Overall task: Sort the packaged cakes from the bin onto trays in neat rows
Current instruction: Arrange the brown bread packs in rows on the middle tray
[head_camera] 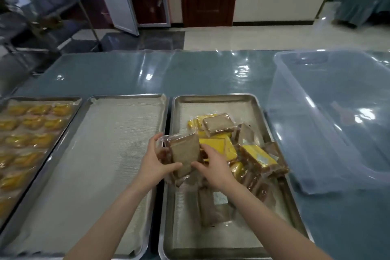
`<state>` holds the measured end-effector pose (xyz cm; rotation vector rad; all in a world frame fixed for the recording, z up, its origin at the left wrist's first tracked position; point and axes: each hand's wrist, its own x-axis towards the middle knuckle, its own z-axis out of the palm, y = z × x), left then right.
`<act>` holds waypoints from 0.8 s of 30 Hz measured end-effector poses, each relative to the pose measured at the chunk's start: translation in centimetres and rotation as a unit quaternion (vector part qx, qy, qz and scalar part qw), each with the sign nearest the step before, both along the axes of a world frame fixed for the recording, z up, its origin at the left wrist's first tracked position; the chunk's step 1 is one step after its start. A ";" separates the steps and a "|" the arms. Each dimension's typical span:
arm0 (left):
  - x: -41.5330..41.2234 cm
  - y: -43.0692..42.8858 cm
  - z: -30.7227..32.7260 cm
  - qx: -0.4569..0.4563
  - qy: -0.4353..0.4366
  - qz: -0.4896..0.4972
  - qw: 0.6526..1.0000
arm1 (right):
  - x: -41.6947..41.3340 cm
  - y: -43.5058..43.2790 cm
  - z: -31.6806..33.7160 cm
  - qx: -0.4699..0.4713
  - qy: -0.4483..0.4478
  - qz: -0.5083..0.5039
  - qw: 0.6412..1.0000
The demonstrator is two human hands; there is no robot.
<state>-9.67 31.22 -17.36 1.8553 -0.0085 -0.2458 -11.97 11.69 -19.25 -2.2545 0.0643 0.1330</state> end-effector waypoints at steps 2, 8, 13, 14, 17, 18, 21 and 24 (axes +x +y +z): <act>0.4 1.9 0.3 -0.001 0.018 -0.001 1.000 | 1.1 1.7 0.0 0.043 0.003 -0.012 0.999; 2.7 10.3 -0.9 -0.002 0.049 -0.019 0.999 | 5.0 8.7 -0.7 0.117 0.024 -0.024 0.992; 6.4 18.7 -2.4 -0.044 0.078 0.060 0.994 | 9.2 15.6 -1.6 0.160 0.053 -0.055 0.984; 7.5 20.5 -2.9 -0.048 0.080 0.075 0.993 | 10.2 16.7 -1.9 0.163 0.051 -0.058 0.984; 10.8 25.7 -4.4 -0.024 0.086 0.103 0.991 | 13.5 19.0 -2.2 0.129 0.065 -0.042 0.989; 11.8 27.2 -4.8 -0.010 0.090 0.102 0.991 | 14.4 19.4 -2.2 0.106 0.084 -0.022 0.991; 14.2 30.7 -5.7 0.020 0.105 0.086 0.991 | 16.2 20.0 -2.9 0.041 0.170 0.100 0.979; 15.9 32.7 -6.1 0.023 0.115 0.067 0.991 | 17.0 21.3 -4.1 -0.089 0.238 0.195 0.947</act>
